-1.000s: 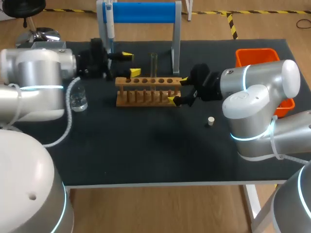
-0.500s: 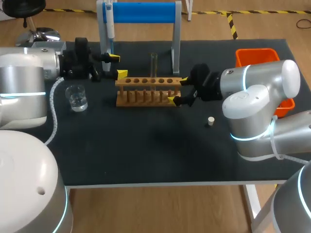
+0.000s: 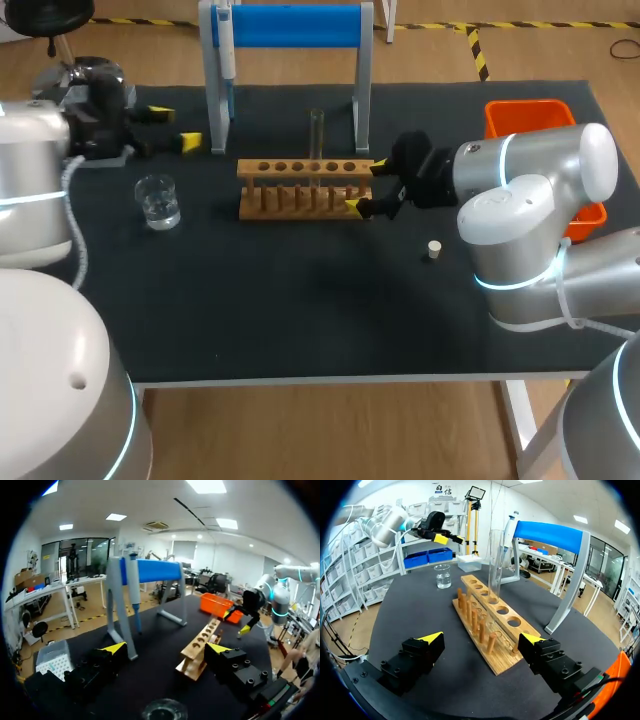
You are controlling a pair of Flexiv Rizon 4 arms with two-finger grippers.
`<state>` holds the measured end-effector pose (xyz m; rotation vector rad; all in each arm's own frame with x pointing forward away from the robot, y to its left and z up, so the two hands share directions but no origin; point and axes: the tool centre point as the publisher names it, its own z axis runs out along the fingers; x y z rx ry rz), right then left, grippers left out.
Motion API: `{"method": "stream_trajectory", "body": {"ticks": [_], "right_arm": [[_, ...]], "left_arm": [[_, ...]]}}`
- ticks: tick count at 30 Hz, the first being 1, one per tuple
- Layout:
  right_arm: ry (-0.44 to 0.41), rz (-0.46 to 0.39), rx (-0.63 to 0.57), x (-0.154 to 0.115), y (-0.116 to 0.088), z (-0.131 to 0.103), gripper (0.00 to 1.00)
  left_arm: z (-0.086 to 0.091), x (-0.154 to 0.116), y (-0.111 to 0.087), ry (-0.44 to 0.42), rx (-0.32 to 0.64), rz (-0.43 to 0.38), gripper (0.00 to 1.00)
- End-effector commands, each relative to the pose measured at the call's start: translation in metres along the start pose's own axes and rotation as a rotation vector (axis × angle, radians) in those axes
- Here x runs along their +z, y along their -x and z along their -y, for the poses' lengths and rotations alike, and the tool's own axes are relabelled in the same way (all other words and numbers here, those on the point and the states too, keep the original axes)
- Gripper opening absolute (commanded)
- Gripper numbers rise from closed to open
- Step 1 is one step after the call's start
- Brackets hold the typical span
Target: Invert the test tube, pick up the pipette, mount the tip to pipette, aspirate from beaker and dispense into the tube, eject the tip, return the pipette, and cap with the stopper.
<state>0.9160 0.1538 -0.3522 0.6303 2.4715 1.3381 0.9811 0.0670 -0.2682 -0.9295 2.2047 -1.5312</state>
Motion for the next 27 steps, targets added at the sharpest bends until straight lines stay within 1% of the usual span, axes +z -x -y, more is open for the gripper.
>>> {"method": "stream_trajectory", "body": {"ticks": [1, 3, 6, 9, 15, 18, 20, 27], "right_arm": [[0.0, -0.001, 0.0, 0.0, 0.0, 0.001, 1.0], [0.0, -0.001, 0.0, 0.0, 0.0, 0.001, 1.0], [0.0, -0.001, 0.0, 0.0, 0.0, 0.001, 1.0], [0.0, -0.001, 0.0, 0.0, 0.0, 0.001, 1.0], [0.0, -0.001, 0.0, 0.0, 0.0, 0.001, 1.0], [0.0, -0.001, 0.0, 0.0, 0.0, 0.001, 1.0], [0.0, -0.001, 0.0, 0.0, 0.0, 0.001, 1.0], [0.0, -0.001, 0.0, 0.0, 0.0, 0.001, 1.0]], "left_arm": [[-0.014, -0.067, 0.015, 0.027, -0.066, 0.255, 1.0], [-0.024, -0.079, 0.024, 0.054, -0.075, 0.308, 1.0], [-0.035, -0.093, 0.037, 0.06, -0.107, 0.377, 1.0], [-0.042, -0.103, 0.048, 0.054, -0.135, 0.441, 1.0], [-0.053, -0.12, 0.068, 0.053, -0.171, 0.553, 1.0], [-0.056, -0.126, 0.078, 0.064, -0.19, 0.636, 1.0], [-0.058, -0.13, 0.084, 0.101, -0.187, 0.696, 1.0], [-0.058, -0.13, 0.084, 0.101, -0.187, 0.696, 1.0]]}}
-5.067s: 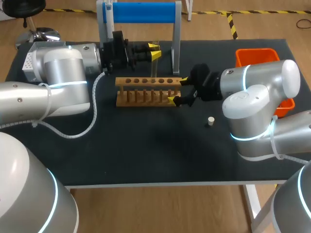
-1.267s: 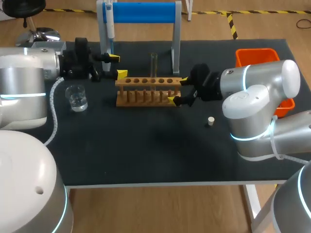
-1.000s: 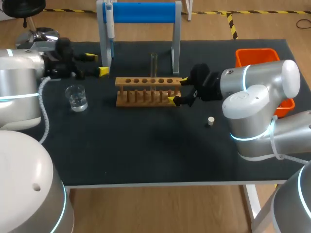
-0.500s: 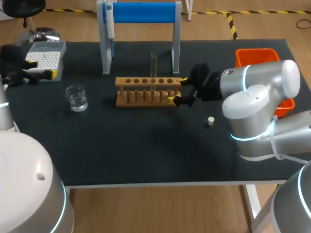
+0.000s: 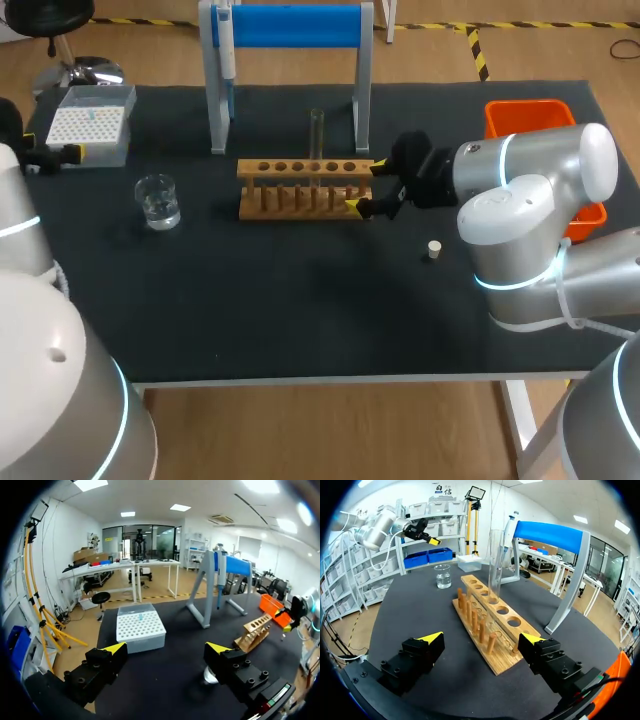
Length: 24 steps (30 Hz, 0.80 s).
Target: Invert the test tube, pick up the pipette, mount the tip to pipette, aspirate from beaker and dispense into the tube, eject the tip, return the pipette, and cap with the stopper.
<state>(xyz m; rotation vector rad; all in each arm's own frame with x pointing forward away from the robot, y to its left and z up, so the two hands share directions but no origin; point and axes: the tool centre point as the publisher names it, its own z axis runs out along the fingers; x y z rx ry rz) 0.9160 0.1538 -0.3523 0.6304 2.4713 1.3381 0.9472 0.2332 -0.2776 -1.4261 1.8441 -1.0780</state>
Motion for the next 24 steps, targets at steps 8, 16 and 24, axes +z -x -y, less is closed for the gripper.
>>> {"method": "stream_trajectory", "body": {"ticks": [8, 16, 24], "right_arm": [[0.0, -0.001, 0.0, 0.0, 0.0, 0.001, 1.0], [0.0, -0.001, 0.0, 0.0, 0.0, 0.001, 1.0], [0.0, -0.001, 0.0, 0.0, 0.0, 0.001, 1.0]], "left_arm": [[-0.001, 0.004, -0.004, -0.008, -0.002, 0.153, 1.0], [0.0, 0.01, -0.002, -0.006, 0.0, 0.161, 1.0], [0.006, 0.054, 0.016, 0.013, -0.035, 0.189, 1.0]]}}
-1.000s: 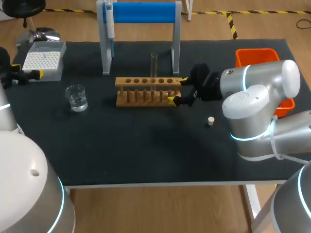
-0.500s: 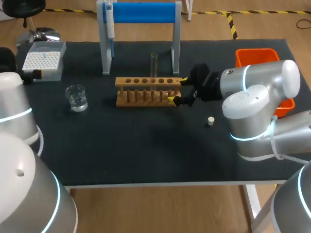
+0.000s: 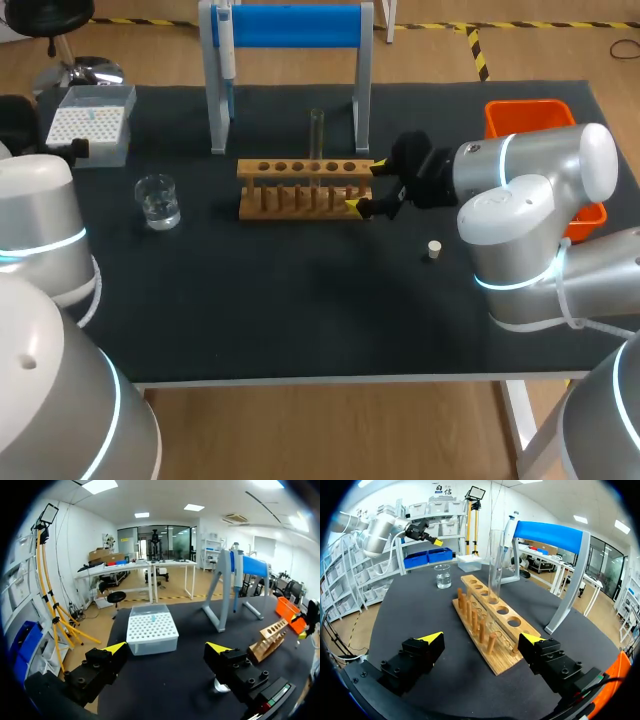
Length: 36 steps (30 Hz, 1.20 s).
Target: Invert the test tube, pick up the pipette, mount the tip to pipette, aspirate from beaker and dispense into the tube, eject the tip, return the pipette, and cap with the stopper.
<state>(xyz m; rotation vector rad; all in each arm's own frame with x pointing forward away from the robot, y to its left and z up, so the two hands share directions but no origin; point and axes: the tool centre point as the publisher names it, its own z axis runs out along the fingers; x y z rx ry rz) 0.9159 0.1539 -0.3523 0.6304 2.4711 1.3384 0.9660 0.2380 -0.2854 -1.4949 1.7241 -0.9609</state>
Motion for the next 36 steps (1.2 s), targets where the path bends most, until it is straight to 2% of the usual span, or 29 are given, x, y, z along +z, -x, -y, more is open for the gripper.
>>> {"method": "stream_trajectory", "body": {"ticks": [1, 9, 25, 27, 29, 32, 36], "right_arm": [[0.0, -0.001, 0.0, 0.0, 0.0, 0.001, 1.0], [0.0, -0.001, 0.0, 0.0, 0.0, 0.001, 1.0], [0.0, -0.001, 0.0, 0.0, 0.0, 0.001, 1.0], [0.0, -0.001, 0.0, 0.0, 0.0, 0.001, 1.0], [0.0, -0.001, 0.0, 0.0, 0.0, 0.001, 1.0], [0.0, -0.001, 0.0, 0.0, 0.0, 0.001, 1.0], [0.0, -0.001, 0.0, 0.0, 0.0, 0.001, 1.0]], "left_arm": [[0.004, 0.041, 0.002, 0.02, 0.005, 0.051, 1.0], [0.013, 0.076, 0.009, 0.017, -0.001, 0.087, 1.0], [0.013, 0.124, 0.012, 0.042, -0.025, 0.101, 1.0], [0.014, 0.128, 0.014, 0.044, -0.025, 0.102, 0.69], [0.014, 0.131, 0.016, 0.047, -0.024, 0.104, 0.71], [0.016, 0.134, 0.019, 0.046, -0.023, 0.108, 0.61], [0.017, 0.139, 0.021, 0.045, -0.021, 0.11, 0.6]]}}
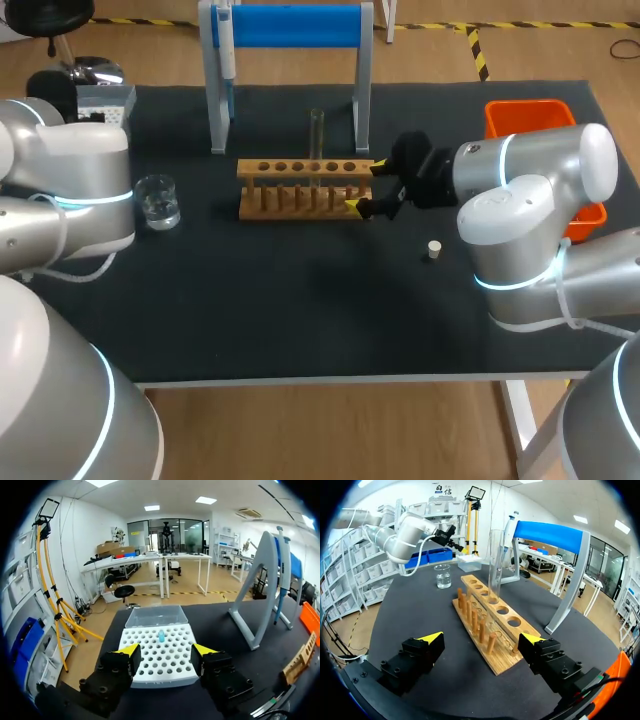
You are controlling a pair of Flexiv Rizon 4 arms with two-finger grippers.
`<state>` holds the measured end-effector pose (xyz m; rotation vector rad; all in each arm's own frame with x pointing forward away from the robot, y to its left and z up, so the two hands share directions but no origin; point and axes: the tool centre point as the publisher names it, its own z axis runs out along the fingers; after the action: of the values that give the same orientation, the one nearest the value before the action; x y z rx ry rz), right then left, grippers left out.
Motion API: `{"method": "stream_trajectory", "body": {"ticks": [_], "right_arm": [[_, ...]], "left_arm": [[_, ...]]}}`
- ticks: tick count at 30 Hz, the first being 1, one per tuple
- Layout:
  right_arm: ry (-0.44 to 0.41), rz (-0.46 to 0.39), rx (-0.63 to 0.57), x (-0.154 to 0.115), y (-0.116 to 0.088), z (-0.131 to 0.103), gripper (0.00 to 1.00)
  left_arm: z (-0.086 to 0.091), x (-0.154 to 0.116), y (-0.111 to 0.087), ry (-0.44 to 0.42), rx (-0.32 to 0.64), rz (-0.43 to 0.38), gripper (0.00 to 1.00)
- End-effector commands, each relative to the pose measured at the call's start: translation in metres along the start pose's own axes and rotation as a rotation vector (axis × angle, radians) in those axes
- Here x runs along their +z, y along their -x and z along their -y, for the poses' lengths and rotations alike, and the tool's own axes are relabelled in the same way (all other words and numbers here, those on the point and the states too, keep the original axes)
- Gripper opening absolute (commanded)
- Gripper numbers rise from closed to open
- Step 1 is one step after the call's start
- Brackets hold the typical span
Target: Invert the test tube, pick up the pipette, mount the tip to pipette, aspirate from beaker and dispense into the tube, eject the tip, return the pipette, and cap with the stopper.
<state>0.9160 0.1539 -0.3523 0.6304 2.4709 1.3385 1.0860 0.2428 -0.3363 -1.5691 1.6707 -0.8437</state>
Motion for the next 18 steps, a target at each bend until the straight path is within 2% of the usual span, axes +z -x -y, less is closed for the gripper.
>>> {"method": "stream_trajectory", "body": {"ticks": [1, 6, 14, 18], "right_arm": [[0.0, -0.001, 0.0, 0.0, 0.0, 0.001, 1.0], [0.0, -0.001, 0.0, 0.0, 0.0, 0.001, 1.0], [0.0, -0.001, 0.0, 0.0, 0.0, 0.001, 1.0], [0.0, -0.001, 0.0, 0.0, 0.0, 0.001, 1.0]], "left_arm": [[0.0, 0.012, 0.0, -0.003, 0.001, 0.006, 0.6], [0.002, 0.018, 0.0, -0.005, 0.002, 0.002, 0.56], [0.006, 0.028, 0.001, -0.011, 0.006, 0.0, 0.59], [0.007, 0.032, 0.002, -0.012, 0.006, 0.002, 0.56]]}}
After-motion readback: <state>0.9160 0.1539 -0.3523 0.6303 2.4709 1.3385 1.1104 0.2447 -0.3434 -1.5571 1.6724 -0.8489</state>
